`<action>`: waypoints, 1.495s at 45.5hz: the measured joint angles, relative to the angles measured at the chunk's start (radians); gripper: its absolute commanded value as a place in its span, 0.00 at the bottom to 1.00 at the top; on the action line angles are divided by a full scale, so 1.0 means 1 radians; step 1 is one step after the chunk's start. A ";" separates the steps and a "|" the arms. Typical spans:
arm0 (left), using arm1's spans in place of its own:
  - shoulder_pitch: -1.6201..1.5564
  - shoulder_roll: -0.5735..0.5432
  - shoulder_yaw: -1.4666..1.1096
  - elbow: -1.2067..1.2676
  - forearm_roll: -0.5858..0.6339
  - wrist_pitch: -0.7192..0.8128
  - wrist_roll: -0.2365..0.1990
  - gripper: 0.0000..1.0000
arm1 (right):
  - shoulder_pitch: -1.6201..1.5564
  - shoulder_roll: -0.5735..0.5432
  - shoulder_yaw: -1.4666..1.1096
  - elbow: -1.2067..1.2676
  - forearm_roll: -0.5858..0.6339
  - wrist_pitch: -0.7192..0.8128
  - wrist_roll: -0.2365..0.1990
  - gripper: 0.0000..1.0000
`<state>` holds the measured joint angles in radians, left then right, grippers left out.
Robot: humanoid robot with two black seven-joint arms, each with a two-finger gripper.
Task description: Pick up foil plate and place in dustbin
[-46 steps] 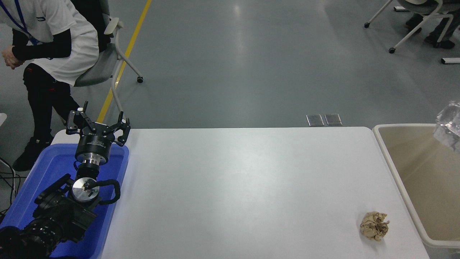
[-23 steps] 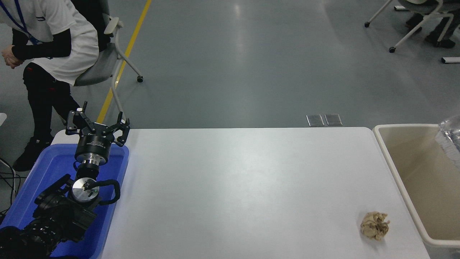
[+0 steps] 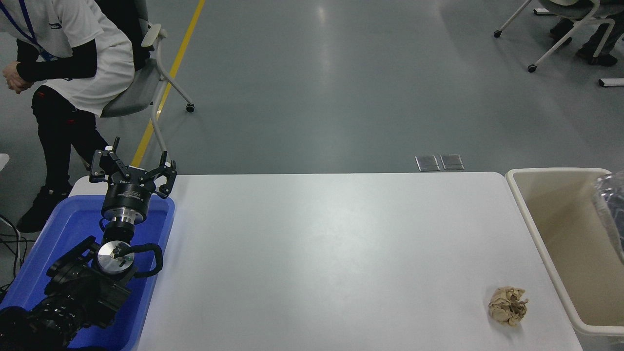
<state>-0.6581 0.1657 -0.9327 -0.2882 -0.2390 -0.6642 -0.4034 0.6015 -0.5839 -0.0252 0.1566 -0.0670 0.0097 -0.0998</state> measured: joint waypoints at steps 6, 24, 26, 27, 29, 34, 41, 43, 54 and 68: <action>0.000 0.000 0.000 0.000 0.000 0.000 0.000 0.99 | -0.010 0.026 0.003 -0.004 0.000 -0.038 0.000 0.00; 0.000 0.000 0.000 0.000 0.000 0.000 0.000 0.99 | -0.028 0.059 0.006 -0.009 0.001 -0.089 0.001 0.00; 0.000 0.000 0.000 0.000 0.000 0.000 0.000 0.99 | -0.029 0.061 0.006 -0.009 0.001 -0.091 0.001 0.00; 0.000 0.000 0.000 0.000 0.000 0.000 0.000 0.99 | -0.029 0.062 0.006 -0.009 0.001 -0.092 0.001 0.00; 0.000 0.000 0.000 0.000 0.000 0.000 0.000 0.99 | -0.030 0.063 0.004 -0.009 0.001 -0.095 0.001 0.06; 0.000 0.000 0.000 0.000 0.001 0.000 0.000 0.99 | -0.032 0.064 -0.002 -0.009 -0.004 -0.105 0.001 0.58; 0.000 0.000 0.000 0.000 0.001 0.000 0.000 0.99 | -0.035 0.064 -0.007 -0.021 -0.011 -0.123 0.002 0.88; 0.000 0.000 0.000 0.000 0.001 0.000 0.000 0.99 | -0.036 0.065 -0.007 -0.024 -0.011 -0.127 0.002 0.89; 0.000 0.000 0.000 0.000 0.001 0.000 0.000 0.99 | -0.037 0.067 -0.008 -0.034 -0.013 -0.142 0.002 0.92; 0.000 0.000 0.000 0.000 0.000 0.000 0.000 0.99 | -0.030 0.068 -0.008 -0.038 -0.014 -0.148 0.002 0.99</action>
<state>-0.6581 0.1656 -0.9327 -0.2884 -0.2392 -0.6642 -0.4034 0.5713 -0.5158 -0.0334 0.1190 -0.0811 -0.1387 -0.0982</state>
